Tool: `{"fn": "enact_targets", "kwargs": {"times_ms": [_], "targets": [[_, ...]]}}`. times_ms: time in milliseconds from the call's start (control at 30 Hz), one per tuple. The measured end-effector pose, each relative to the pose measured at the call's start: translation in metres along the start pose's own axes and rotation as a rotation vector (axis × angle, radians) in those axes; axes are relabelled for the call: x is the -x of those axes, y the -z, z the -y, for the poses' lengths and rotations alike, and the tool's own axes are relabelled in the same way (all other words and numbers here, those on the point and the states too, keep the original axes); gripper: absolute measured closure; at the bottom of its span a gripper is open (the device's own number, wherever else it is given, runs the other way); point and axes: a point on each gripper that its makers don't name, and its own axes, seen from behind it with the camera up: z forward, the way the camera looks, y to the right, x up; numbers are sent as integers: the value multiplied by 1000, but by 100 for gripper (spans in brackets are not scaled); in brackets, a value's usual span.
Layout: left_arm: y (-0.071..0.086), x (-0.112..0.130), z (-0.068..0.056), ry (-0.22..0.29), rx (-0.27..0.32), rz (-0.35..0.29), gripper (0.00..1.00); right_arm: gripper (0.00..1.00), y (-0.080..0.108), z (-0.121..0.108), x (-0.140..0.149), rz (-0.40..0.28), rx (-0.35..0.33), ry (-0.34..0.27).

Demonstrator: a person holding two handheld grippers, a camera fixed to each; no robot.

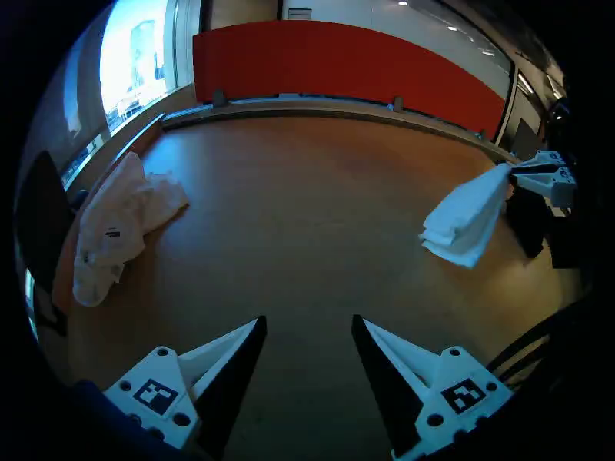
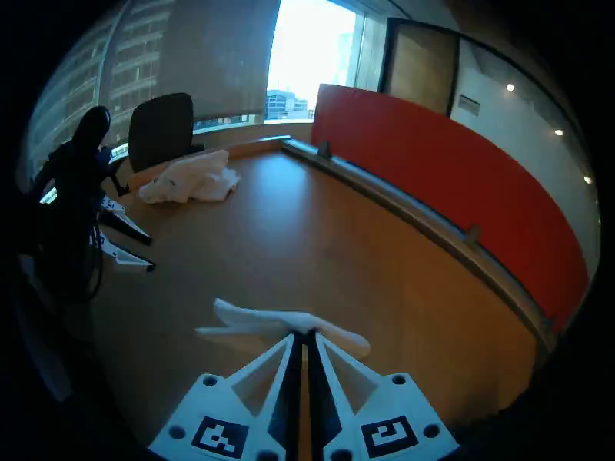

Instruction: Fold towel

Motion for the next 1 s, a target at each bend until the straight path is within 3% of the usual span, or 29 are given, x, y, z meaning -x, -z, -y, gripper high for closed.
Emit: {"fn": "enact_targets", "kwargs": {"times_ms": [467,1000], "targets": [[-4,-13,-17,-10,19,-20,19,95,31,-41,-14,-34,67,-30],[-6,-17,-17,-20,18,-14,19,95,80,-134,-8,-31,177,-62]]}}
